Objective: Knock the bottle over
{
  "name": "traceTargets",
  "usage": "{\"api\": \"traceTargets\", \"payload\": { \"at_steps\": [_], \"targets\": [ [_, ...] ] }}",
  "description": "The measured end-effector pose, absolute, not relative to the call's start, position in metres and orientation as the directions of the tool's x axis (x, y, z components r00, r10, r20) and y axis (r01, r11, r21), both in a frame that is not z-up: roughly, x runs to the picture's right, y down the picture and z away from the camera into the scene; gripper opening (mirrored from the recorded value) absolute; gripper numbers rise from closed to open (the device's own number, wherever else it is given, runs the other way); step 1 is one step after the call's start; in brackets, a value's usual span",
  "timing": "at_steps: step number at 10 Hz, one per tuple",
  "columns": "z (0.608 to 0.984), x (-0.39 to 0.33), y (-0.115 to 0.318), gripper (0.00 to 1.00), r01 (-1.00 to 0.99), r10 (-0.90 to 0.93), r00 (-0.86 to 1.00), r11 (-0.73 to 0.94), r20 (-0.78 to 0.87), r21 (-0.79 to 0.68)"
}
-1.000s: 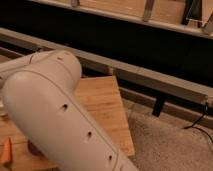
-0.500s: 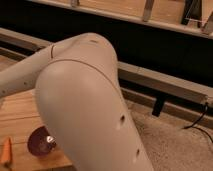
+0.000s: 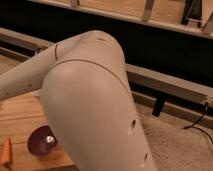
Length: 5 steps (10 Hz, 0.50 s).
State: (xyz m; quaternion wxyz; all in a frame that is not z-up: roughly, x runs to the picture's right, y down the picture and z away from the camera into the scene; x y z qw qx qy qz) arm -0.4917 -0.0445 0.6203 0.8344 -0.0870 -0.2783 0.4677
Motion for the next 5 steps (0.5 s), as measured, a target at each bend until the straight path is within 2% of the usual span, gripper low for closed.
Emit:
{"api": "traceTargets", "payload": {
  "at_steps": [5],
  "targets": [
    [0.6216,-0.4913,-0.0441,0.38,-0.733,0.829,0.408,0.547,0.382,-0.405]
  ]
}}
